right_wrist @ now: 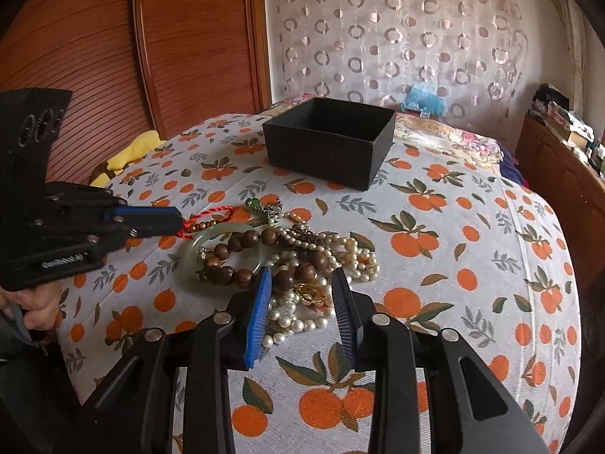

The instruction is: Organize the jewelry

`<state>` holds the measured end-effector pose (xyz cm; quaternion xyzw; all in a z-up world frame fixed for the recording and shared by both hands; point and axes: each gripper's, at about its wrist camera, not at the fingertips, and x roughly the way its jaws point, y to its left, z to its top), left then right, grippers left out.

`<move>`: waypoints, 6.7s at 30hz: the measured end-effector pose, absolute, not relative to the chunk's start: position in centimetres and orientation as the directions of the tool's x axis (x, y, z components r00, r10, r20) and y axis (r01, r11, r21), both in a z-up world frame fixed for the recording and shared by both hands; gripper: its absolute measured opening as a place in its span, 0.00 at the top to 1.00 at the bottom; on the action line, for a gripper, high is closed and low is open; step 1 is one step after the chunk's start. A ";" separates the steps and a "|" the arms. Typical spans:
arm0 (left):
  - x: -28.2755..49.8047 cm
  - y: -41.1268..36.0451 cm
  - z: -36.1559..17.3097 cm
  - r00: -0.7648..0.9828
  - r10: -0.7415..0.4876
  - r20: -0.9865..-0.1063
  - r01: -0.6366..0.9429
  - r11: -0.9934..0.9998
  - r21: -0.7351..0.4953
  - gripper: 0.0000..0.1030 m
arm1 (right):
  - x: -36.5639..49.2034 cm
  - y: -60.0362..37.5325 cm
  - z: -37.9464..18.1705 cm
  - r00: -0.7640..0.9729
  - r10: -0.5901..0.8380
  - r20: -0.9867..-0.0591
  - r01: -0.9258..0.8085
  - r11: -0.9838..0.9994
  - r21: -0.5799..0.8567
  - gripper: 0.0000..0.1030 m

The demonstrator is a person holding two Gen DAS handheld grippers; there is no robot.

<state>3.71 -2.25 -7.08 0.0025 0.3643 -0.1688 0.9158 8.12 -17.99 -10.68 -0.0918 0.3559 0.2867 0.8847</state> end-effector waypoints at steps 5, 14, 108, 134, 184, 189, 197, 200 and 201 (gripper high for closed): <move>3.4 -1.5 -6.7 0.692 -0.301 -0.656 0.295 0.947 -0.123 0.98 | 8.1 -16.9 -10.8 0.573 0.445 -0.688 -0.588 0.808 0.034 0.54; 2.9 -1.0 -6.2 0.705 -0.302 -0.641 0.292 0.948 -0.126 0.98 | 10.4 -17.2 -11.5 0.536 0.449 -0.715 -0.529 0.839 0.130 0.54; 20.2 3.0 -2.3 0.757 -0.192 -0.625 0.185 0.980 -0.077 0.69 | 28.3 -10.9 -1.7 0.515 0.588 -0.624 -0.701 0.707 0.089 0.86; 11.9 2.5 -5.3 0.722 -0.214 -0.659 0.200 0.975 -0.097 0.53 | 21.9 -16.9 -5.1 0.589 0.473 -0.655 -0.599 0.800 0.038 0.83; 7.4 -5.6 -10.4 0.590 -0.236 -0.772 0.371 0.929 -0.001 0.33 | 10.0 -22.3 -9.9 0.585 0.404 -0.703 -0.522 0.851 0.055 0.70; 7.0 -4.8 -9.5 0.625 -0.250 -0.740 0.349 0.937 -0.022 0.33 | 11.8 -20.9 -10.2 0.568 0.393 -0.723 -0.541 0.840 0.032 0.70; 6.4 -3.7 -8.2 0.658 -0.253 -0.709 0.327 0.944 -0.034 0.33 | 14.4 -18.6 -11.1 0.520 0.396 -0.757 -0.570 0.821 0.037 0.70; 6.3 -3.5 -8.0 0.664 -0.253 -0.704 0.322 0.946 -0.036 0.33 | 15.1 -18.2 -11.5 0.506 0.387 -0.771 -0.573 0.819 0.035 0.70; 6.3 -3.5 -8.0 0.664 -0.254 -0.703 0.322 0.946 -0.037 0.33 | 15.3 -18.0 -11.6 0.504 0.381 -0.775 -0.574 0.818 0.029 0.70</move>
